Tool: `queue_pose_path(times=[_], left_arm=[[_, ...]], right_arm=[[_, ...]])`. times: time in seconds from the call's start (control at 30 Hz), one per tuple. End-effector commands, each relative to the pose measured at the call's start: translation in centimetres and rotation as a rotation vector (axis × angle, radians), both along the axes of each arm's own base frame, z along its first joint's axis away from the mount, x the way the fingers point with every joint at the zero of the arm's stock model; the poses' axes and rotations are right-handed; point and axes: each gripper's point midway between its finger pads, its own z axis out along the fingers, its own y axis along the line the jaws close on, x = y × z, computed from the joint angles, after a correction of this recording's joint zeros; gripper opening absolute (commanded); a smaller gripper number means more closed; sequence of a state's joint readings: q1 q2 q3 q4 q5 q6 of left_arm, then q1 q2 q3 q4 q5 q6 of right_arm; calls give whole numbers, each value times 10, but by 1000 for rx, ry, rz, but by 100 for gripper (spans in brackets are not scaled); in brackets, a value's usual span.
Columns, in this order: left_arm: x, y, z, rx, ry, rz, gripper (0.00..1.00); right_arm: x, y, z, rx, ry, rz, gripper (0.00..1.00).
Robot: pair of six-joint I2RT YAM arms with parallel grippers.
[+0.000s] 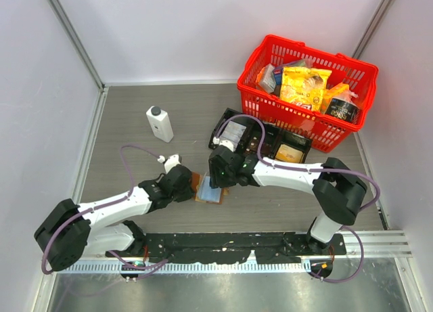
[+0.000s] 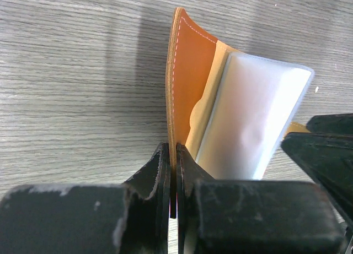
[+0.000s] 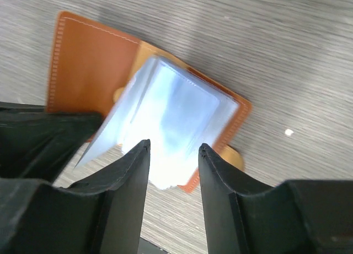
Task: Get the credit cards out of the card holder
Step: Open the card holder at the center of the board.
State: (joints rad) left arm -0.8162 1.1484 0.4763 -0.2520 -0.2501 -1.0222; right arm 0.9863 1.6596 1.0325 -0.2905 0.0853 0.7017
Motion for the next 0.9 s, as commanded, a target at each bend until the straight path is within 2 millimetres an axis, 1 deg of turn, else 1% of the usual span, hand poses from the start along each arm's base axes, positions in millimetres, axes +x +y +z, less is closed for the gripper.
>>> queue_pose_path(times=[0.0,0.03,0.1,0.13,0.2,0.23,0.27,0.4,0.43,0.47,0.57,0.8,0.87], left_arm=[[-5,5,-3,-6,13,24,1],[-6,5,-3,-8,16,24,1],[-6,5,-4,-10,17,28,1],[-6,6,-5,-8,19,29,1],[-7,6,-6,-9,21,32,1],[-6,6,-5,-11,20,33,1],[-6,5,-5,-14,21,33,1],[-7,5,-7,-16,24,34,1],[-7,4,-6,-20,25,35,1],[-7,3,-6,-23,25,34,1],[-6,2,-7,-26,25,34,1],[-5,-1,-7,-33,30,28,1],[-5,-1,-7,-33,28,27,1]], right_arm=[[13,-15,40,-13,-105,-53,46],[13,-10,48,23,-116,-42,46],[13,-4,57,68,-128,-28,46],[13,-3,58,76,-129,-27,47],[14,0,54,71,-120,-27,47],[14,-1,48,50,-111,-31,47],[15,-1,46,46,-106,-39,47],[14,-1,29,17,-76,-47,48],[13,2,26,24,-63,-38,48],[9,5,24,31,-49,-23,48],[8,12,17,51,-31,-12,48],[7,13,-3,18,5,-10,48],[5,14,-5,19,16,-12,48]])
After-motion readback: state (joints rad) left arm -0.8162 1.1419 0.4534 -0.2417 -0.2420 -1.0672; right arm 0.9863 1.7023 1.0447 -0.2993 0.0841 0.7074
